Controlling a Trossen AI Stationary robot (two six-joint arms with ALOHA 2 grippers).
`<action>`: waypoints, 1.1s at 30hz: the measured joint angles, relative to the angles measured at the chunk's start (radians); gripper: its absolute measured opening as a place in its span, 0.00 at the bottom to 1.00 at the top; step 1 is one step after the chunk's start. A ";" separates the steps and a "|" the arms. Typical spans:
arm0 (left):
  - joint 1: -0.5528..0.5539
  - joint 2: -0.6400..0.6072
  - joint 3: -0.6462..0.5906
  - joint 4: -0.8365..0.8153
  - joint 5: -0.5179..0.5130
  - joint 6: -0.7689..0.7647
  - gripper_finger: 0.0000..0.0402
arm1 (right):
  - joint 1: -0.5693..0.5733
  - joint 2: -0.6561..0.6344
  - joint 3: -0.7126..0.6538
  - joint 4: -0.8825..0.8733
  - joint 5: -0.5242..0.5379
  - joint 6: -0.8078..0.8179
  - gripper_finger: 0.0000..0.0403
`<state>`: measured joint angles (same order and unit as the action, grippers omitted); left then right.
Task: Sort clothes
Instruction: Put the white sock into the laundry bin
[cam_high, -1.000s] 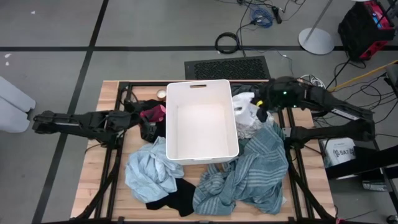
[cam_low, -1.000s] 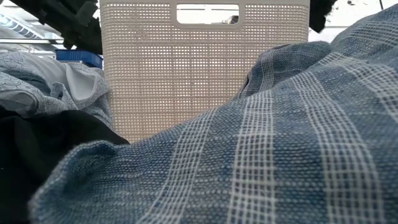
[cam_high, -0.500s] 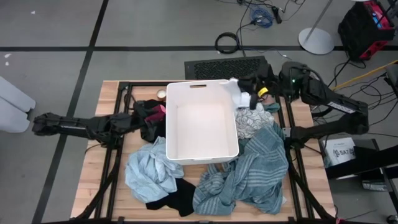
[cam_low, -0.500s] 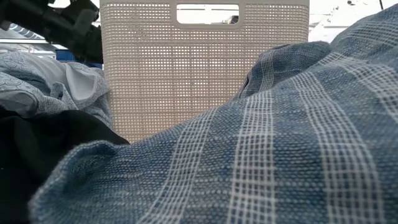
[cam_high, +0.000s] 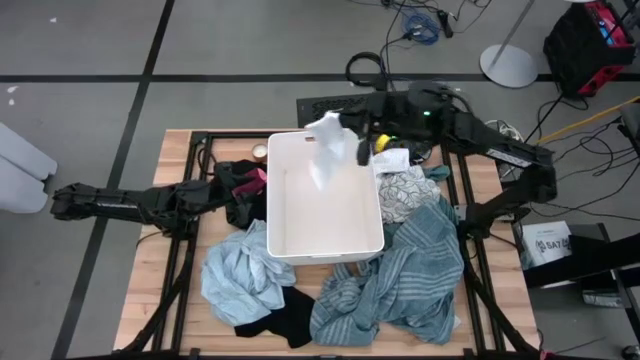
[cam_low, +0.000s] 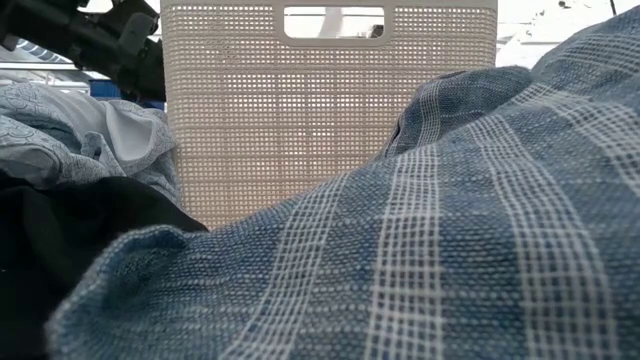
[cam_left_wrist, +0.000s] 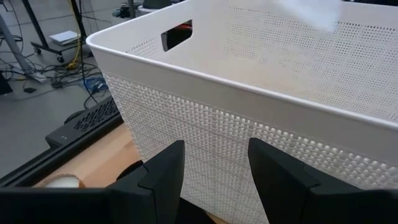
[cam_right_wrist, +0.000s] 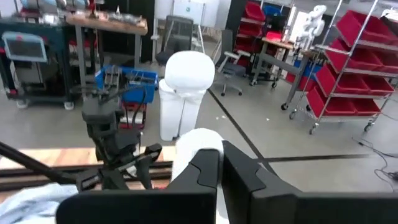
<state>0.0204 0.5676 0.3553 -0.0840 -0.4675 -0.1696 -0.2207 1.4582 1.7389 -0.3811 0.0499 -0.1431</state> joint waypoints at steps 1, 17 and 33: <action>0.000 0.000 0.000 0.000 0.000 0.000 0.47 | 0.000 0.018 0.016 -0.021 0.000 -0.002 0.00; 0.001 -0.002 0.000 -0.001 0.000 0.002 0.47 | -0.069 0.198 0.042 -0.302 0.001 0.034 0.00; 0.000 -0.002 0.000 -0.002 0.000 0.002 0.47 | -0.066 0.249 0.042 -0.409 -0.015 0.000 0.22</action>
<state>0.0204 0.5659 0.3553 -0.0860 -0.4675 -0.1674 -0.2863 1.7070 1.7809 -0.7905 0.0352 -0.1429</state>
